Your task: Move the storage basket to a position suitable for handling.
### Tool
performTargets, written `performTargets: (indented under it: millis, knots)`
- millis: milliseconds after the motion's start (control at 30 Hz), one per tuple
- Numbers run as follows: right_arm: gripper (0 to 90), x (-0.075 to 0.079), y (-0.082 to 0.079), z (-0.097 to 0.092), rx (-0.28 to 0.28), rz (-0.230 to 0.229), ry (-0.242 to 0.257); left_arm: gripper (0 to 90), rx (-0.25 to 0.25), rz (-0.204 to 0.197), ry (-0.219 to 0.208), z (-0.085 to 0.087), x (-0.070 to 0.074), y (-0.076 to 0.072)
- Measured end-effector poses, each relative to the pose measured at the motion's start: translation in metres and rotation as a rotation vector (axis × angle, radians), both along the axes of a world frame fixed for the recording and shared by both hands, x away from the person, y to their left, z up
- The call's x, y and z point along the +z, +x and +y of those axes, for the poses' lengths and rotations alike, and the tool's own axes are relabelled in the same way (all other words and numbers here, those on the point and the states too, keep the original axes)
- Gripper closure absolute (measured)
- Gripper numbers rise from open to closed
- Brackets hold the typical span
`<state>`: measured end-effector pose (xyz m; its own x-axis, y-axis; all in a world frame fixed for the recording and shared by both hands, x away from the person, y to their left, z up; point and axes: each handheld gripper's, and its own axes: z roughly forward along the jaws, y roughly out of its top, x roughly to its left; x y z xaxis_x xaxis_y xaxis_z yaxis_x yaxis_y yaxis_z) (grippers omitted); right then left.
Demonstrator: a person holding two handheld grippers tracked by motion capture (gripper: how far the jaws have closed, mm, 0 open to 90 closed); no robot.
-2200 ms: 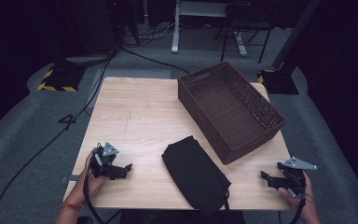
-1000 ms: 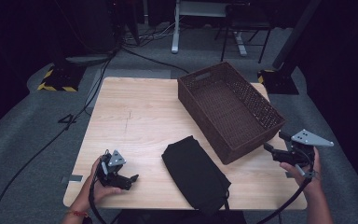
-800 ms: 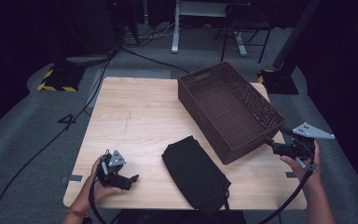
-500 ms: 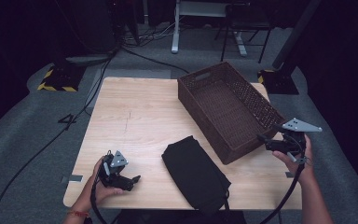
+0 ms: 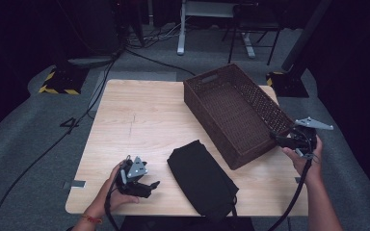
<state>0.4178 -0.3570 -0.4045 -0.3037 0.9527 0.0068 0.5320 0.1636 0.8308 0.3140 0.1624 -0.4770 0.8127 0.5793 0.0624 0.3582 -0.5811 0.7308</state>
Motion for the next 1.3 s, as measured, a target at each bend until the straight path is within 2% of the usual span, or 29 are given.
performTargets:
  millis: [33,67,100,167,200,233,267,300,333,367,400,433,467,500,533,600,633,700,767,800,833,933,967,1067,1100,1133,1167,1267,1300]
  knots:
    - [11.8,0.0,0.001,0.002,-0.005,0.001,-0.009,16.6,-0.024,-0.023,0.014,-0.008,0.002,-0.002]
    - [11.8,0.0,0.001,0.002,-0.005,0.001,-0.009,17.1,-0.024,-0.023,0.014,-0.008,0.002,-0.002]
    - [10.0,0.0,0.004,0.006,-0.024,0.005,-0.035,17.1,-0.058,-0.069,0.019,-0.024,0.007,-0.006]
    - [10.1,0.0,0.006,0.01,-0.026,0.01,-0.05,17.2,-0.089,-0.082,-0.014,-0.036,0.012,-0.007]
    - [9.6,0.0,0.007,0.011,-0.026,0.012,-0.057,17.2,-0.089,-0.082,-0.014,-0.036,0.012,-0.007]
    - [9.0,0.0,0.008,0.013,-0.027,0.014,-0.066,17.4,-0.125,-0.086,-0.045,-0.05,0.018,-0.008]
    - [9.0,0.0,0.008,0.013,-0.027,0.014,-0.066,17.4,-0.125,-0.086,-0.045,-0.05,0.018,-0.008]
    - [8.1,-0.001,0.009,0.017,-0.037,0.012,-0.086,17.6,-0.169,-0.089,-0.064,-0.065,0.021,-0.009]
    - [8.0,-0.001,0.01,0.019,-0.042,0.013,-0.096,17.7,-0.169,-0.089,-0.064,-0.065,0.021,-0.009]
    - [8.0,-0.001,0.011,0.02,-0.039,0.013,-0.105,17.9,-0.209,-0.084,-0.068,-0.081,0.021,-0.008]
    - [8.0,-0.001,0.011,0.022,-0.042,0.017,-0.107,18.3,-0.209,-0.084,-0.068,-0.081,0.021,-0.008]
    - [8.0,-0.001,0.011,0.022,-0.039,0.013,-0.105,19.0,-0.238,-0.082,-0.057,-0.096,0.017,-0.006]
    - [8.0,-0.001,0.011,0.022,-0.039,0.013,-0.105,19.2,-0.238,-0.082,-0.057,-0.096,0.017,-0.006]
    - [8.0,-0.002,0.011,0.023,-0.035,0.005,-0.098,19.2,-0.263,-0.06,-0.055,-0.11,0.011,-0.002]
    - [8.0,-0.003,0.011,0.023,-0.033,0.003,-0.095,19.2,-0.263,-0.06,-0.055,-0.11,0.011,-0.002]
    - [8.2,-0.003,0.011,0.024,-0.03,-0.004,-0.091,21.0,-0.261,-0.05,-0.026,-0.125,0.0,0.005]
    - [8.2,-0.003,0.011,0.025,-0.029,-0.005,-0.09,20.7,-0.256,-0.036,-0.033,-0.129,-0.004,0.008]
    - [8.3,-0.004,0.012,0.026,-0.024,-0.009,-0.09,20.1,-0.257,-0.01,-0.053,-0.131,-0.009,0.016]
    - [8.3,-0.004,0.012,0.027,-0.014,-0.012,-0.086,21.2,-0.252,-0.004,-0.064,-0.131,-0.01,0.019]
    - [8.3,-0.004,0.012,0.027,-0.014,-0.012,-0.086,21.2,-0.248,-0.007,-0.056,-0.131,-0.01,0.02]
    - [8.3,-0.004,0.012,0.028,0.004,-0.015,-0.078,21.8,-0.245,-0.049,-0.006,-0.129,-0.012,0.023]
    - [8.5,-0.004,0.012,0.029,0.016,-0.017,-0.078,22.7,-0.23,-0.064,0.014,-0.126,-0.014,0.025]
    - [8.5,-0.004,0.012,0.032,0.025,-0.013,-0.077,22.9,-0.213,-0.094,0.047,-0.121,-0.014,0.026]
    - [8.5,-0.004,0.012,0.034,0.035,-0.014,-0.079,22.8,-0.184,-0.085,0.053,-0.114,-0.014,0.029]
    - [8.5,-0.004,0.012,0.035,0.038,-0.015,-0.08,22.8,-0.157,-0.088,0.063,-0.105,-0.014,0.032]
    - [8.5,-0.004,0.012,0.035,0.038,-0.015,-0.08,22.8,-0.157,-0.088,0.063,-0.105,-0.014,0.032]
    - [8.4,-0.004,0.012,0.037,0.041,-0.014,-0.078,22.9,-0.138,-0.072,0.056,-0.097,-0.015,0.036]
    - [8.5,-0.004,0.012,0.038,0.047,-0.014,-0.079,22.8,-0.124,-0.072,0.06,-0.089,-0.016,0.039]
    - [8.4,-0.004,0.012,0.04,0.048,-0.014,-0.08,22.8,-0.104,-0.065,0.059,-0.083,-0.016,0.042]
